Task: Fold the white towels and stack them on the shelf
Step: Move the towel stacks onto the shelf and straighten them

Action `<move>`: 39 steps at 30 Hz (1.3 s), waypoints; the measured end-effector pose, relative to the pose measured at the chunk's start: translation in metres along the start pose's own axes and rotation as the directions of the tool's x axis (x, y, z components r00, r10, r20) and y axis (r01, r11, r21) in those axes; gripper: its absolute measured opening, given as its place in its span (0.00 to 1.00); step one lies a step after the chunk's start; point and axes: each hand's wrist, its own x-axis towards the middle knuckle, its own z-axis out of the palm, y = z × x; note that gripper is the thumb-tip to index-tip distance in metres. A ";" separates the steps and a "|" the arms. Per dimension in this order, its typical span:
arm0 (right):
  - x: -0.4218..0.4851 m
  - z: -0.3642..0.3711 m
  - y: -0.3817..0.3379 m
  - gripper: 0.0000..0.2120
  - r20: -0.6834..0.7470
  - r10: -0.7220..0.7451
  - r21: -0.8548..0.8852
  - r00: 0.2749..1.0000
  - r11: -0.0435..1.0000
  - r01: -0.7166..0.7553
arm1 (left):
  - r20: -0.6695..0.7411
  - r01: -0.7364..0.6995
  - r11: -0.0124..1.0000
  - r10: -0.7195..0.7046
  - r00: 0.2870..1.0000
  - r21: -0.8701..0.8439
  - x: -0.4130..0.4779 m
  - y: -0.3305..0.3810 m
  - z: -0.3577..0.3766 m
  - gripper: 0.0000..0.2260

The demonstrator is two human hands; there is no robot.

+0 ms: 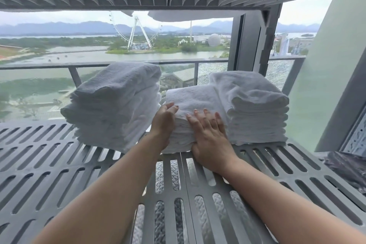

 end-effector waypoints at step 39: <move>0.030 -0.002 -0.157 0.41 -0.368 -0.194 -0.013 0.910 0.979 0.203 | -0.784 -0.263 0.955 0.269 0.560 0.139 -0.004 -0.007 -0.247 0.19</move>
